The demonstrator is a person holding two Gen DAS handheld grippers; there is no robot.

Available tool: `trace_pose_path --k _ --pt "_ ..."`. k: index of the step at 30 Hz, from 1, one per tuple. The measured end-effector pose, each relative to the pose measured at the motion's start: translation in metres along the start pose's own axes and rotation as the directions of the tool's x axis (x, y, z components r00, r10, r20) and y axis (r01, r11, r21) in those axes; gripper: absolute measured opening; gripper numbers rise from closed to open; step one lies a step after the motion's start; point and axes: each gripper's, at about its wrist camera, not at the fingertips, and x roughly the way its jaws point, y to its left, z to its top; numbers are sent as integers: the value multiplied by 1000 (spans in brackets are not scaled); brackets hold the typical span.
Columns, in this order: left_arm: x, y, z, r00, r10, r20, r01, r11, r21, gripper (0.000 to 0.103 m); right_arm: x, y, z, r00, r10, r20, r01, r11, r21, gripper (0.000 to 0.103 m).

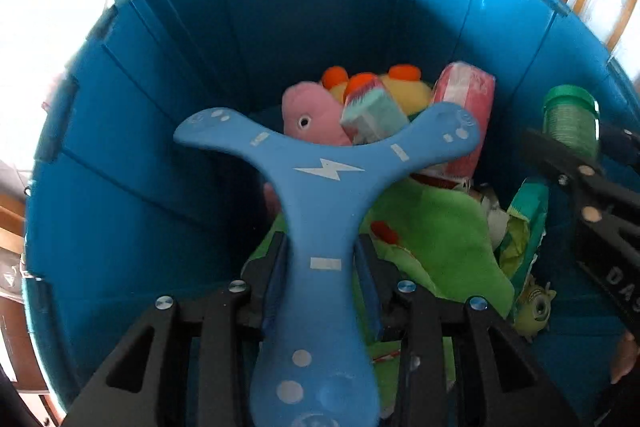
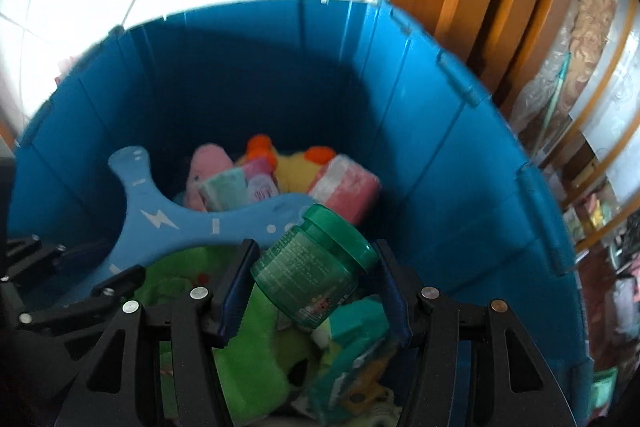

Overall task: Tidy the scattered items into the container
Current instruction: 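Lift the green jar and blue boomerang and carry both over the blue box, then open both tools to drop the jar and boomerang into the box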

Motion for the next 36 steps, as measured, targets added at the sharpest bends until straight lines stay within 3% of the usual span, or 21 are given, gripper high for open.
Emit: trace_pose_path --k 2,4,15,19,36 --pt "4 -5 -2 1000 12 -14 -12 1000 22 70 2 -1 -1 999 30 -13 -30 1000 7 57" --pt "4 -5 -3 1000 28 -14 -27 999 46 80 1 -1 -2 999 39 -4 -39 999 18 57" --pt "5 -7 1 1000 13 -23 -12 998 59 80 -5 -6 2 996 83 24 -84 995 47 58" --pt "8 -12 0 999 17 -28 -14 997 79 80 -8 -5 2 996 77 35 -79 996 44 78" --pt "-1 -15 0 1000 5 -14 -4 996 93 80 -3 -16 1 1000 17 -1 -17 996 82 79"
